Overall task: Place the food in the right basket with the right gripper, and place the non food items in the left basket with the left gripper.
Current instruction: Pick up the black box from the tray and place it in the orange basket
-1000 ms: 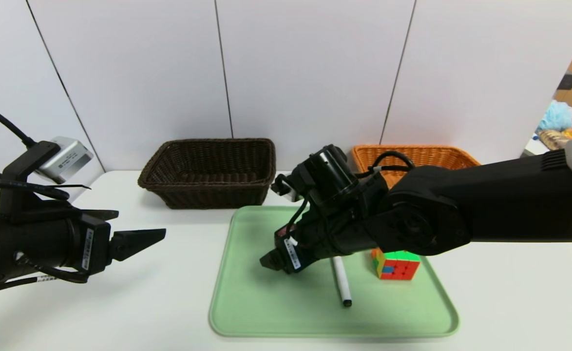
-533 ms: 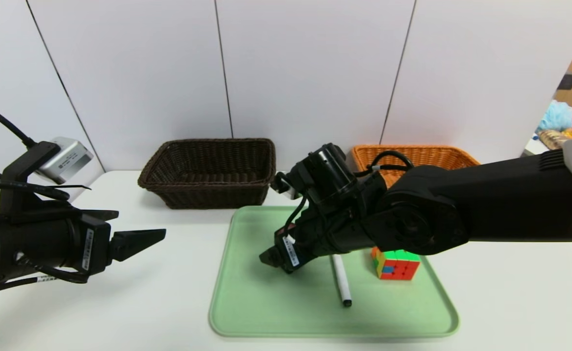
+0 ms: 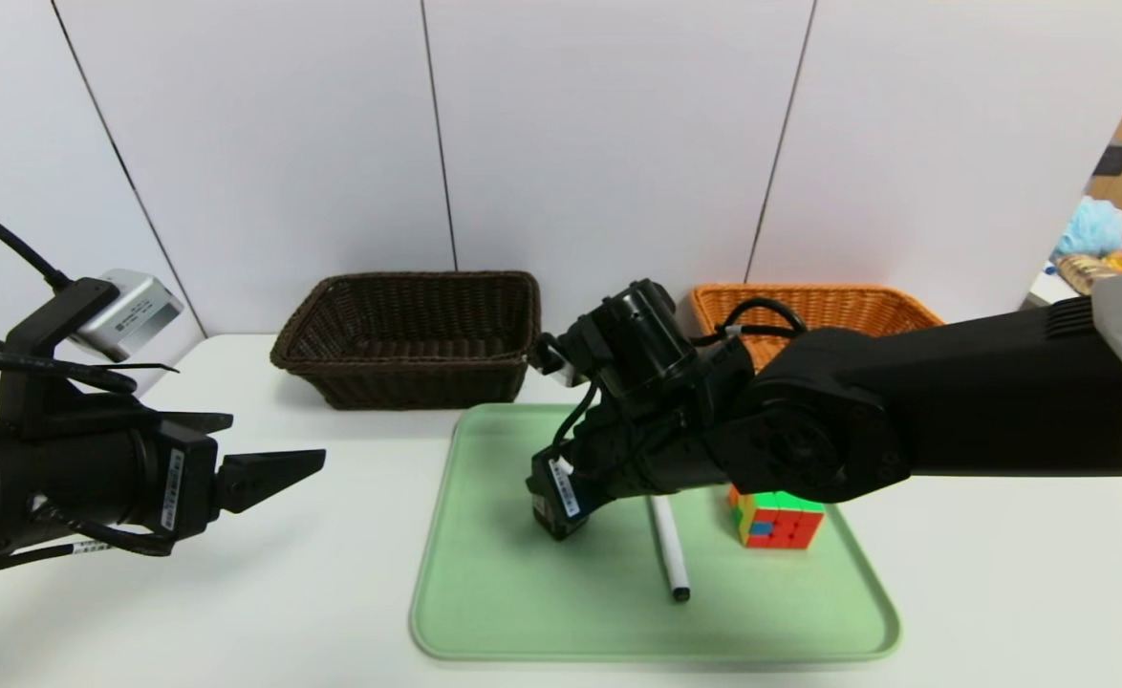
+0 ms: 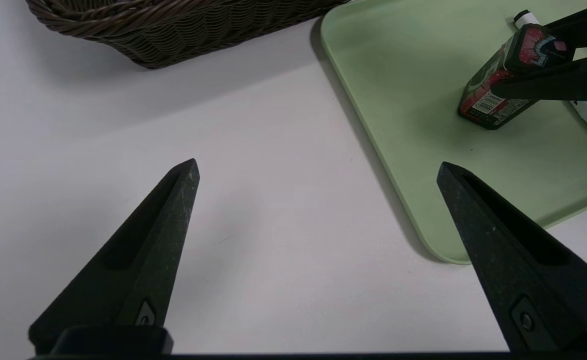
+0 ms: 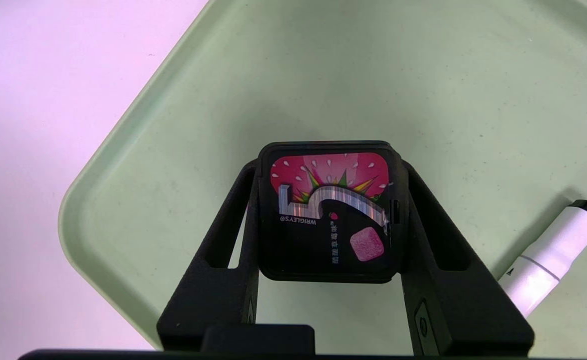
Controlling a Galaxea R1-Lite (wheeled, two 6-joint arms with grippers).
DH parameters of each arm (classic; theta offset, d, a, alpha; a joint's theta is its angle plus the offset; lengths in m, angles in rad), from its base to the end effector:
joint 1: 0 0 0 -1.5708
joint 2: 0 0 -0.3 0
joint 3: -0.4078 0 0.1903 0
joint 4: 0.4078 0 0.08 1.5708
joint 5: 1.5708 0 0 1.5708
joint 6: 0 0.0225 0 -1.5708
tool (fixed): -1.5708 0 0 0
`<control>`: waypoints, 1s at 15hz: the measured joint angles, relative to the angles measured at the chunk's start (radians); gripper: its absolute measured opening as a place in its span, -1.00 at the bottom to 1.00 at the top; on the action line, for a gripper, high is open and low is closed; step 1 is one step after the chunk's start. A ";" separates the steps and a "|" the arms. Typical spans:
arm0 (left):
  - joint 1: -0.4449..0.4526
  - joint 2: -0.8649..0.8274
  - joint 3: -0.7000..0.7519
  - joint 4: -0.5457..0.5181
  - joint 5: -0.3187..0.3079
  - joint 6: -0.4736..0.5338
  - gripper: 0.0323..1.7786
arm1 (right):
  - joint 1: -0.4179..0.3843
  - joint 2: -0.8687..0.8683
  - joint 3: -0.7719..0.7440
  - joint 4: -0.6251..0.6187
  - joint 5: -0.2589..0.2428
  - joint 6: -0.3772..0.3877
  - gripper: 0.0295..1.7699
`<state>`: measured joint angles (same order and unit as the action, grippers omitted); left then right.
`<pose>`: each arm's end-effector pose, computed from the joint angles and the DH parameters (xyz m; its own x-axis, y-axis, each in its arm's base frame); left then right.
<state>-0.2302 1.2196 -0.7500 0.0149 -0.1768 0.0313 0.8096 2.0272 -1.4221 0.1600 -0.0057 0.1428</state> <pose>0.1715 -0.0443 0.2224 0.8080 -0.3700 -0.4585 0.3902 0.9192 -0.0542 0.2710 0.2843 0.1610 0.5017 0.5183 -0.6926 -0.6458 0.7571 0.0987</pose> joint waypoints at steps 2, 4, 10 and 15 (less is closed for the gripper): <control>0.000 0.000 0.000 0.001 0.000 0.000 0.90 | 0.000 0.000 0.000 0.000 0.000 0.000 -0.14; 0.000 -0.001 0.001 0.001 0.000 0.000 0.90 | -0.006 -0.004 -0.006 0.001 -0.003 0.002 -0.14; 0.000 -0.002 0.000 -0.001 0.000 0.000 0.90 | -0.058 -0.082 -0.045 0.004 -0.072 0.003 -0.14; 0.000 -0.006 -0.001 -0.003 0.002 -0.003 0.90 | -0.142 -0.128 -0.126 0.000 -0.170 0.007 -0.14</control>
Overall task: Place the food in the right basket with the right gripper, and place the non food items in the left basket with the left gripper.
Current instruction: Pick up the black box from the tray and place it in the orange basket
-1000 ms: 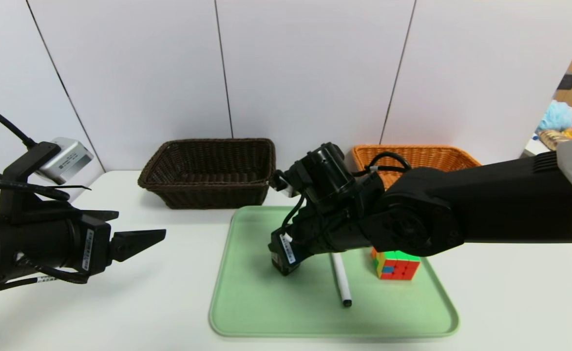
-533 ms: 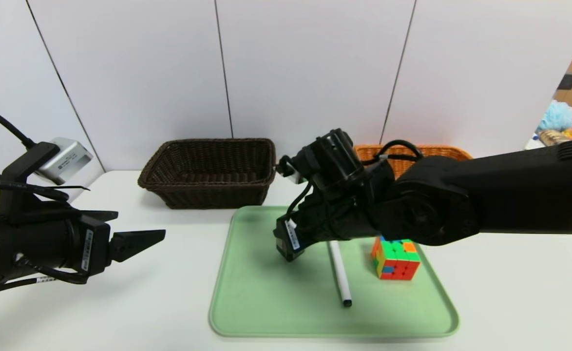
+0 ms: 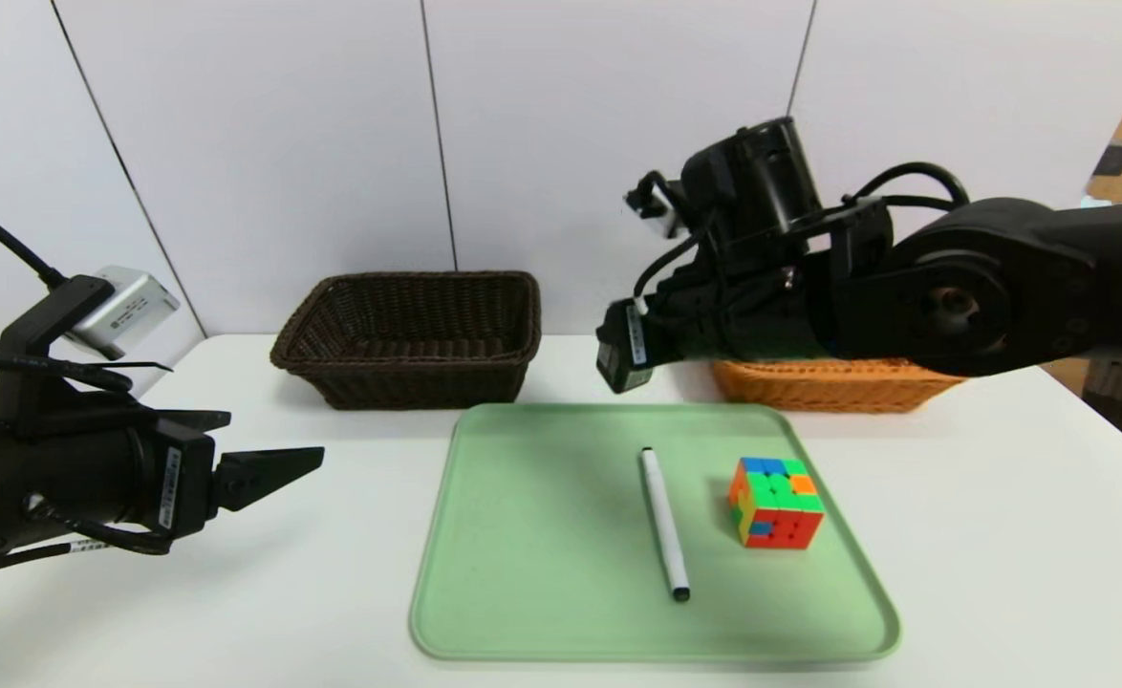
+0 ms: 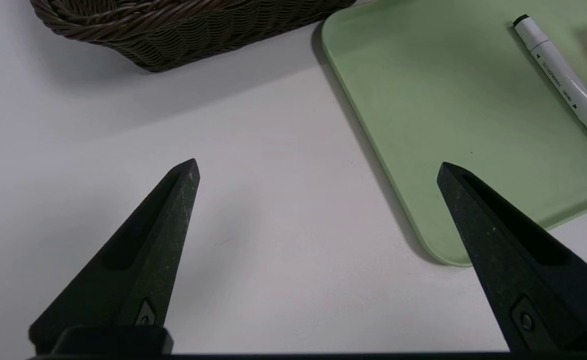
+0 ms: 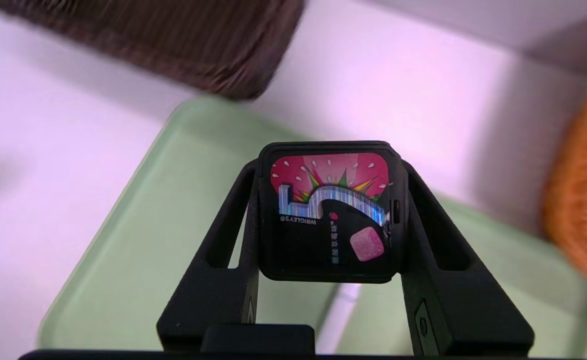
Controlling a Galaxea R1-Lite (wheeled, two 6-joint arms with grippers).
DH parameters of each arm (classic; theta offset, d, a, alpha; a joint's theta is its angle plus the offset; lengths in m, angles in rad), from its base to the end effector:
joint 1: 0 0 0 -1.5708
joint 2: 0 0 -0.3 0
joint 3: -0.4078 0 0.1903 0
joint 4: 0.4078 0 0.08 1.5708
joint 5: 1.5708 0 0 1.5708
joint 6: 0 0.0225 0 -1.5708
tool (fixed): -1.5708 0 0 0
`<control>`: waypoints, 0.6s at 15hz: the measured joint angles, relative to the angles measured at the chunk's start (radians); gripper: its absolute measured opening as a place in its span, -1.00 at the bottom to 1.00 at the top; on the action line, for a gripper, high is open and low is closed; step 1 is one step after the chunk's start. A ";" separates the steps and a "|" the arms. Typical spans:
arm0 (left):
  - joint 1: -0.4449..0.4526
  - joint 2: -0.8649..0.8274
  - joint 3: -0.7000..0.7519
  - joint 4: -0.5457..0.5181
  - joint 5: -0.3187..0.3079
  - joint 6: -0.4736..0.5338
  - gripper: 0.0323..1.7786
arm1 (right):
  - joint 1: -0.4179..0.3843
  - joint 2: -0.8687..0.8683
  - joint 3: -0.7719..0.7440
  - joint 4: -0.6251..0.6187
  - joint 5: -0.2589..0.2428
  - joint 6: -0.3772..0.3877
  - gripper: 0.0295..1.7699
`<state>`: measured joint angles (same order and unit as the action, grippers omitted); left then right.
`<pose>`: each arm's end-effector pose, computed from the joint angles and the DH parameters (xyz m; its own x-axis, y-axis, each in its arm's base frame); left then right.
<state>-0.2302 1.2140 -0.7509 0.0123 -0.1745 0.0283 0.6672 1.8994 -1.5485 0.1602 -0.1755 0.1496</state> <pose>0.1705 -0.0440 0.2238 0.8129 -0.3688 -0.4507 0.3875 0.9203 -0.0543 0.2977 0.2295 0.2448 0.7827 0.3943 -0.4816 -0.4269 0.9031 0.0455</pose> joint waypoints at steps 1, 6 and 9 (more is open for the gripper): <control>0.000 -0.001 -0.001 -0.001 0.000 0.000 0.90 | -0.018 -0.004 -0.016 0.000 -0.023 0.001 -0.14; 0.000 -0.002 -0.003 -0.001 0.001 0.000 0.90 | -0.153 -0.034 -0.035 -0.033 -0.031 0.000 -0.14; 0.000 -0.008 -0.003 -0.001 0.002 0.000 0.90 | -0.259 -0.037 -0.035 -0.042 -0.021 -0.011 -0.14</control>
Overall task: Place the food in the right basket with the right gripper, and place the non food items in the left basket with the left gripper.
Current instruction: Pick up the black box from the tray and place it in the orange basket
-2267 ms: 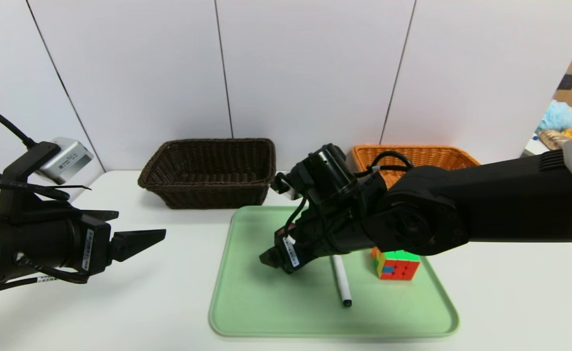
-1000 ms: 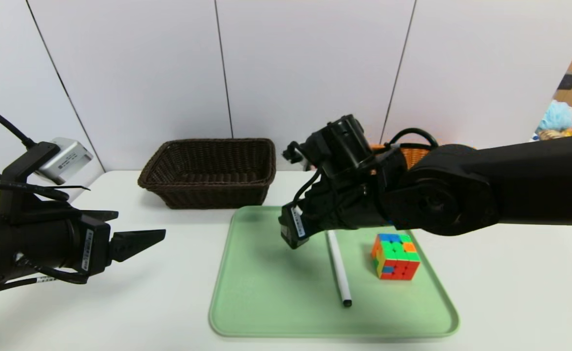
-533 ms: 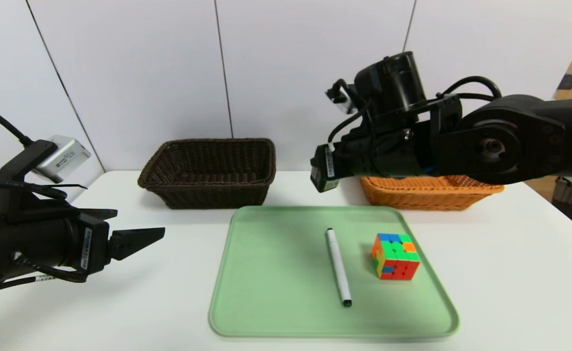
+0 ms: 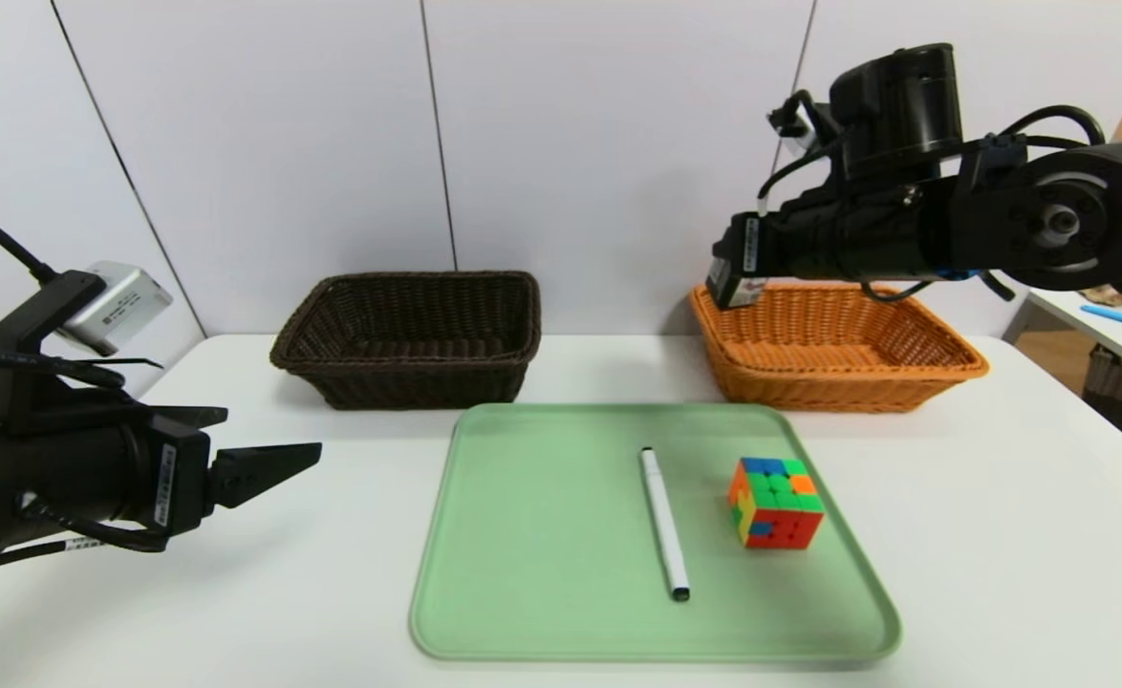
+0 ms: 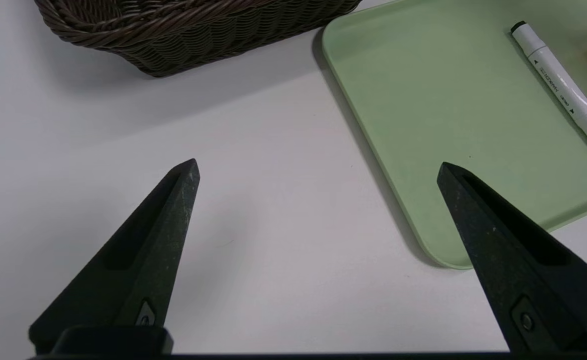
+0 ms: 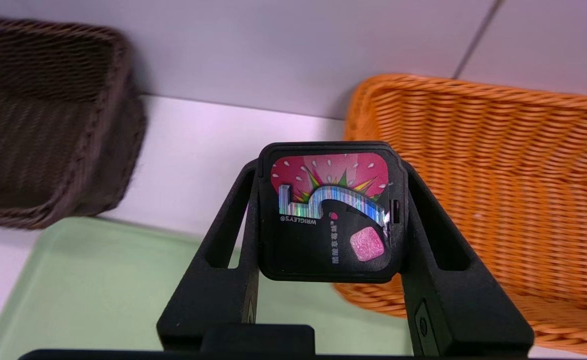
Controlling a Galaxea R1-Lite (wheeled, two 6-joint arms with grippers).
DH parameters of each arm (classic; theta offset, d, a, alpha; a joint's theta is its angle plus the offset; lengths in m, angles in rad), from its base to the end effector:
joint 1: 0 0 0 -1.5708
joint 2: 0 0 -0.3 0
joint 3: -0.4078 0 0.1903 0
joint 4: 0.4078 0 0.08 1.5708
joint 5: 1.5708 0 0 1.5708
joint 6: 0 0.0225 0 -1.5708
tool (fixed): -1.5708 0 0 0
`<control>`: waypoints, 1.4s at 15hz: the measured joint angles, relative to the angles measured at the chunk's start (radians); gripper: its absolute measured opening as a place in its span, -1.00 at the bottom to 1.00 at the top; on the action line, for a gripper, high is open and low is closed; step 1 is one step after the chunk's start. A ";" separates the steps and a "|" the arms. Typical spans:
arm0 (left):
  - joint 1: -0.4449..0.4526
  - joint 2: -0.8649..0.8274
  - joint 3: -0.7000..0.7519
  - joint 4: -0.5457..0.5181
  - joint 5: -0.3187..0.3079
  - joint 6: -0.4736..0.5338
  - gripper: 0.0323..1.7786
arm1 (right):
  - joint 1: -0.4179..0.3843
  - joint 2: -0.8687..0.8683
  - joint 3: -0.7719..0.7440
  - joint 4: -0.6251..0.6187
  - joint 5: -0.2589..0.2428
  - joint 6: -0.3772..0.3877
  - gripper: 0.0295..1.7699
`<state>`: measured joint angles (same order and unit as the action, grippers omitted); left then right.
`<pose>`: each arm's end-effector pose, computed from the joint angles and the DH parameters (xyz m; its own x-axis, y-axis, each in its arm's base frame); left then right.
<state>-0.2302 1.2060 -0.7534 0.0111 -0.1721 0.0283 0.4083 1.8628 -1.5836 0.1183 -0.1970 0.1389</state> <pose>0.1690 -0.0436 0.2260 0.8189 -0.3678 -0.4407 0.3861 0.9210 -0.0513 0.3406 0.1425 0.2722 0.9076 0.1794 -0.3796 -0.1724 0.9836 0.0526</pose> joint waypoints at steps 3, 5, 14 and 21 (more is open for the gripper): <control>0.000 -0.001 0.001 0.000 0.000 -0.001 0.90 | -0.099 0.011 0.009 0.000 0.003 -0.016 -0.14; 0.000 -0.001 0.001 0.000 -0.001 -0.001 0.90 | -0.162 0.032 0.025 -0.002 0.004 -0.019 -0.14; 0.000 0.001 0.003 0.000 -0.001 -0.005 0.90 | -0.314 0.172 0.060 -0.132 0.067 -0.059 -0.14; 0.002 0.004 0.012 -0.001 0.000 -0.007 0.90 | -0.350 0.266 0.028 -0.131 0.072 -0.056 -0.14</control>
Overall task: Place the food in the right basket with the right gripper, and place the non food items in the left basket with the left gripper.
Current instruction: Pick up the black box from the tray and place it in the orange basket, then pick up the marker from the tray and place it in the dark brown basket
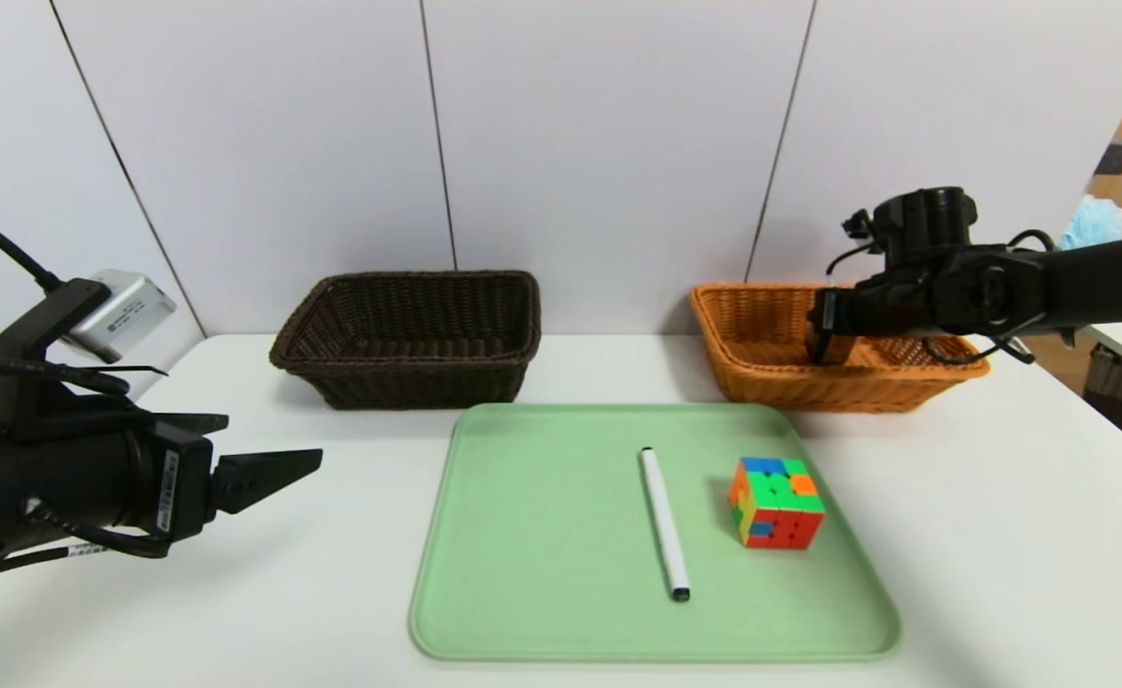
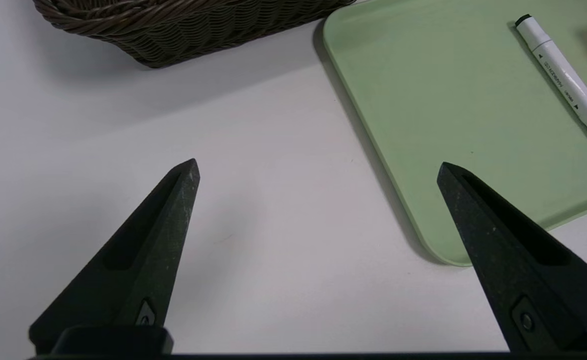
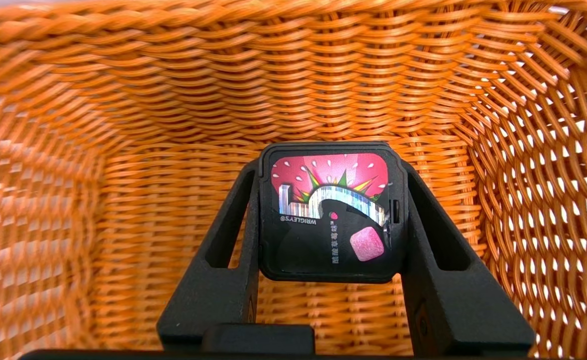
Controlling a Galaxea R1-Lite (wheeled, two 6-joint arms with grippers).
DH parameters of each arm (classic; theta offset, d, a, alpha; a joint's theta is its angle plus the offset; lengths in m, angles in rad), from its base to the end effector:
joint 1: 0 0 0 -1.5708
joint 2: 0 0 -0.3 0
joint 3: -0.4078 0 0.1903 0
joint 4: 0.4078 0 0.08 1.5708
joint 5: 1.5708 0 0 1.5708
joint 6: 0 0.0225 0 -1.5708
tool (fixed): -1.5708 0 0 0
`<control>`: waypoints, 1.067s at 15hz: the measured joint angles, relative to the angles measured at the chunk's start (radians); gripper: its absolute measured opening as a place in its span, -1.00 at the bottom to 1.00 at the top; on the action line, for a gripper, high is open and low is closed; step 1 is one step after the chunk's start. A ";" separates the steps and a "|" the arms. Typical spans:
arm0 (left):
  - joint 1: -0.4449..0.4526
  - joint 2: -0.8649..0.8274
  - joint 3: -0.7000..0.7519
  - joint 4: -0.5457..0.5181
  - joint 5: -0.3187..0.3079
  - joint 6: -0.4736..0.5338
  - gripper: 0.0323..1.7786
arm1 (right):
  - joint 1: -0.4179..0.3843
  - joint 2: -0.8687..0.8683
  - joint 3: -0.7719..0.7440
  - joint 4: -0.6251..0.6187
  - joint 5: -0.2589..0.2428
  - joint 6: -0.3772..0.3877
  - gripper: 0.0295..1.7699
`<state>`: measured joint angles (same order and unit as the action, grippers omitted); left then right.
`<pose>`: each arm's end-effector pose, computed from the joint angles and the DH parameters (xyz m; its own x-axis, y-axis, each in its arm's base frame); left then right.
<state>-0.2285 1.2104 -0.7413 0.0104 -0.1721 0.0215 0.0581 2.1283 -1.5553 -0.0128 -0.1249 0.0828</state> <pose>0.1694 -0.0433 0.2219 0.8126 -0.3648 -0.4545 0.3807 0.9227 -0.0599 0.4325 0.0224 0.1689 0.8464 -0.0756 -0.5272 0.0915 0.9958 0.0041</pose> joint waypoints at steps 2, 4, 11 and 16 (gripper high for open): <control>0.000 0.001 0.003 0.000 0.000 0.000 0.90 | -0.005 0.011 -0.006 0.003 0.021 0.004 -0.11; 0.000 0.001 0.003 0.000 0.000 0.001 0.90 | -0.006 0.010 -0.009 0.001 0.047 0.006 0.12; 0.000 0.000 0.002 0.000 0.000 0.001 0.90 | -0.009 -0.039 -0.015 0.064 0.079 0.006 0.60; -0.001 -0.005 0.006 0.000 -0.002 -0.002 0.90 | -0.032 -0.181 -0.025 0.274 0.147 0.002 0.76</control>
<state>-0.2298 1.2055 -0.7355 0.0109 -0.1740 0.0191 0.0260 1.9474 -1.5802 0.2611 0.0226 0.0851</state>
